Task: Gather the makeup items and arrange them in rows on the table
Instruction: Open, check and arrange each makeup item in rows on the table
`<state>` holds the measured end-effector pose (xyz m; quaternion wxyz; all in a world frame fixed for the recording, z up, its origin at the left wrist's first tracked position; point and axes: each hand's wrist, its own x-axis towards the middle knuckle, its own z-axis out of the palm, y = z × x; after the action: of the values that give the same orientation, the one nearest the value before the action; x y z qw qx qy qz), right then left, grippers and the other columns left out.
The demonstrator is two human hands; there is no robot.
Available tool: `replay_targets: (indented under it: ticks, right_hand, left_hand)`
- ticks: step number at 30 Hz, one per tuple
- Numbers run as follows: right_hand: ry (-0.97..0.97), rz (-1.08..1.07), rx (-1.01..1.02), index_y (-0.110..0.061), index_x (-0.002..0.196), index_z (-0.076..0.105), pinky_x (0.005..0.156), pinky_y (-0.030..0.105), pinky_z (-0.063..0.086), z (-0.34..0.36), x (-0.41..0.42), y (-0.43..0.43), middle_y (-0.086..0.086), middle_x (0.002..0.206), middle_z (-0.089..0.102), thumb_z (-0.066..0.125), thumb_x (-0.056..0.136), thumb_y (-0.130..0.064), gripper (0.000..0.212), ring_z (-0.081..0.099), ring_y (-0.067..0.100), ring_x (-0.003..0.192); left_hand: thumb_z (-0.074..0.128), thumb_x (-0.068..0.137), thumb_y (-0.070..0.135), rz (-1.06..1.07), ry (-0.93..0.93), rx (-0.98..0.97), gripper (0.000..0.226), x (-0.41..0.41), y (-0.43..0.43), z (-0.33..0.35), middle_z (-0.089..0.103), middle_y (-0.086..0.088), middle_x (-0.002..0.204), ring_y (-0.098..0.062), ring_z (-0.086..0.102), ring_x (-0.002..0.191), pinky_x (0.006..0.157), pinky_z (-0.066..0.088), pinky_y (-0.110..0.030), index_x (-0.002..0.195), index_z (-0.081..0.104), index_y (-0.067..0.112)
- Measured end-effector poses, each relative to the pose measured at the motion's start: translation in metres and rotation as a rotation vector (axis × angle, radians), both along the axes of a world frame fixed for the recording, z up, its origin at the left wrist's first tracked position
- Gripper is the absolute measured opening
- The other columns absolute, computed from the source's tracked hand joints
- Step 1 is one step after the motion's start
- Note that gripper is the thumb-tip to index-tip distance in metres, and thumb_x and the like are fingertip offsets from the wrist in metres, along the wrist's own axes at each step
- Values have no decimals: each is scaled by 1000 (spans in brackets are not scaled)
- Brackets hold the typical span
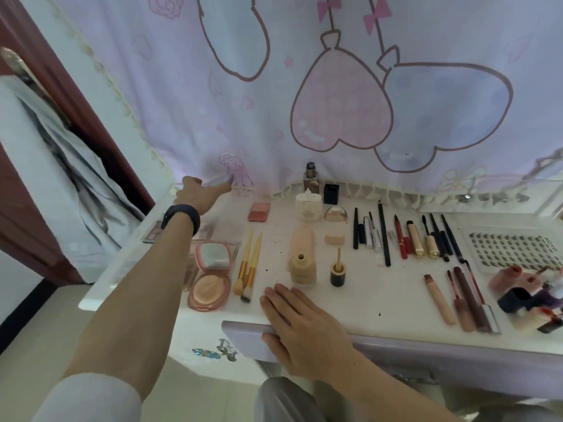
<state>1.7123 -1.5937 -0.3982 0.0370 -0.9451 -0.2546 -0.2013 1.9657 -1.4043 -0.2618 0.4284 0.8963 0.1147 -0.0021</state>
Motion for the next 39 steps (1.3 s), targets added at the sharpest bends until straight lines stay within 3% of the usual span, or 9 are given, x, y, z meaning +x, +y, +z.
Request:
replay_targets:
  ticks: [6,12,14,18,20,23,29,34,39]
  right_hand:
    - [-32,2,36,-12,140,59,115,37,39,-1,1,-1,4,144,59,45,100,-47,55,52,23,137]
    - [94,32,114,-19,135,63,117,26,28,22,-8,-4,-2,143,60,50,99,-45,47,51,16,137]
    - [232,50,296,-23,139,61,118,21,30,33,-16,-6,-6,146,56,48,102,-39,42,49,12,137]
    - [444,-42,895,-26,117,74,90,21,54,64,-43,-18,-13,114,74,57,102,-38,26,67,1,103]
    - [532,-40,1277,-22,110,75,81,31,60,83,-57,-30,-5,100,78,51,99,-54,41,74,14,90]
    - [735,-32,1644,-18,112,72,63,30,60,109,-67,-59,9,100,78,41,92,-72,65,76,31,84]
    - [802,-178,1656,-13,97,78,57,24,55,119,-84,-96,9,87,75,78,69,-42,40,72,21,70]
    - [856,-210,1846,-5,87,79,55,23,56,108,-101,-117,11,77,71,77,74,-22,22,68,18,64]
    - [940,-115,2065,-3,88,79,57,25,58,101,-109,-126,13,80,69,73,81,-16,16,69,20,68]
  left_hand:
    - [82,64,46,-36,-214,-316,72,-48,11,32,58,-4,125,-11,61,98,66,43,-23,124,47,26]
    - [85,59,42,-174,-331,-445,69,-141,-1,46,66,-6,116,-16,65,104,80,50,-22,118,51,31]
    - [84,52,45,-197,-360,-456,72,-174,-8,46,64,0,115,-8,63,103,80,51,-19,117,52,33]
    - [88,55,38,-280,-413,-399,75,-229,-21,37,62,9,113,-1,57,107,87,47,-18,120,52,29]
    - [87,57,37,-345,-416,-295,76,-251,-26,32,58,10,119,0,54,113,91,45,-19,123,50,30]
    - [90,58,35,-493,-435,-167,80,-274,-41,25,53,14,123,4,49,116,87,40,-9,125,48,31]
    - [88,61,30,-725,-409,-74,81,-294,-88,7,51,8,127,7,47,116,87,40,-3,131,46,27]
    - [76,62,52,-738,-428,-96,86,-302,-115,-5,44,16,136,-3,41,128,104,39,-20,138,38,36]
    - [78,63,55,-629,-347,-349,96,-313,-137,-20,38,8,145,0,42,132,110,39,-26,144,30,41]
